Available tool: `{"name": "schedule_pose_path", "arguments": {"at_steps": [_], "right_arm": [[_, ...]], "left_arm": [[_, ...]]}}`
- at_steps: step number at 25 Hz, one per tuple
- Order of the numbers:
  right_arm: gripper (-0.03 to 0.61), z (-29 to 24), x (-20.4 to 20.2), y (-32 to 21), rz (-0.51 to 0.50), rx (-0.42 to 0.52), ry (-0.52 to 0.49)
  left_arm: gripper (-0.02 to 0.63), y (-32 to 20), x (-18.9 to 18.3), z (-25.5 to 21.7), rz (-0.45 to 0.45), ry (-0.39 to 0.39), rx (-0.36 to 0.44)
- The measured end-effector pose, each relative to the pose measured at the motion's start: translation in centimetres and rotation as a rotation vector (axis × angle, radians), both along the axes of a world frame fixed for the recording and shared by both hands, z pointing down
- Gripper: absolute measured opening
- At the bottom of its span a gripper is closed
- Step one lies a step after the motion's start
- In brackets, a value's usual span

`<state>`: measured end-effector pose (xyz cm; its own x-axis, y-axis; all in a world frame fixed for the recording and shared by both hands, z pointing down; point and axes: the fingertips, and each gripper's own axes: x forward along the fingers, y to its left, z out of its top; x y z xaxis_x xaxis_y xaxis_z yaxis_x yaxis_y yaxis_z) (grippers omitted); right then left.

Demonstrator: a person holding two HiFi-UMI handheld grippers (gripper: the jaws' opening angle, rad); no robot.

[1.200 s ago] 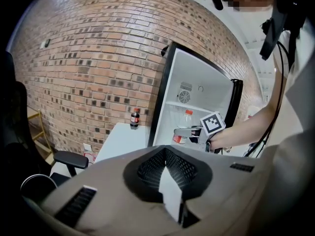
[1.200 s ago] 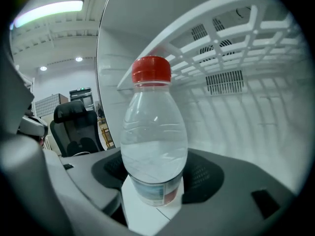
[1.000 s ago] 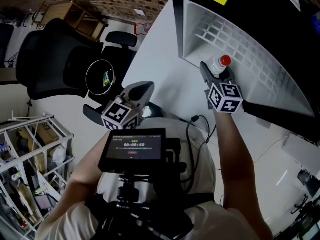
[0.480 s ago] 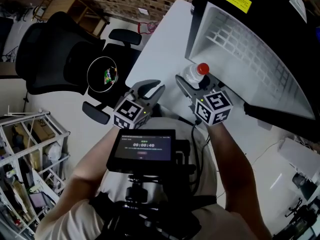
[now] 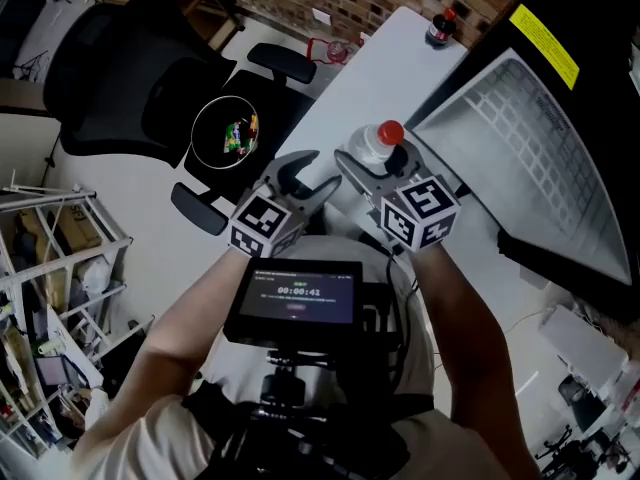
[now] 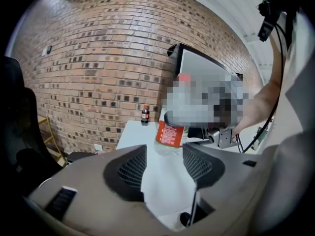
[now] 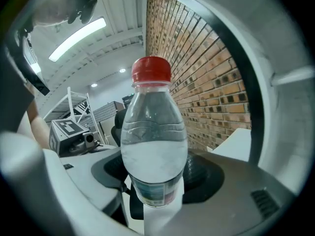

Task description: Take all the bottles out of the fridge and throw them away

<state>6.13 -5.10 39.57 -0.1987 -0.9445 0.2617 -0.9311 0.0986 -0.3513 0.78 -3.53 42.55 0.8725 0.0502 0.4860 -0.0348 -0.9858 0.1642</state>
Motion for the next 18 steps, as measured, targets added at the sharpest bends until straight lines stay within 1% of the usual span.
{"name": "schedule_pose_path", "arguments": {"at_steps": [5,8,11,15,18], "right_arm": [[0.299,-0.9,-2.6,-3.3,-0.072,0.01,0.018],[0.299,-1.3,-4.5,-5.2,-0.116,0.02,0.016],[0.299,-1.3,-6.3,-6.6,-0.164,0.02,0.012],[0.299,-1.5,-9.5,-8.0,-0.259,0.015,0.012],[0.299,-2.0,-12.1,-8.9,-0.341,0.016,-0.014]], "left_arm": [[0.276,-1.8,-1.4,0.2,-0.015,-0.024,0.05],[0.347,-3.2,-2.0,-0.2,-0.03,-0.015,0.055],[0.398,-4.2,-2.4,-0.3,-0.041,-0.021,0.084],[0.408,-5.6,-3.2,0.0,-0.061,-0.028,0.117],[0.408,-7.0,-3.7,0.0,-0.087,-0.026,0.129]]}}
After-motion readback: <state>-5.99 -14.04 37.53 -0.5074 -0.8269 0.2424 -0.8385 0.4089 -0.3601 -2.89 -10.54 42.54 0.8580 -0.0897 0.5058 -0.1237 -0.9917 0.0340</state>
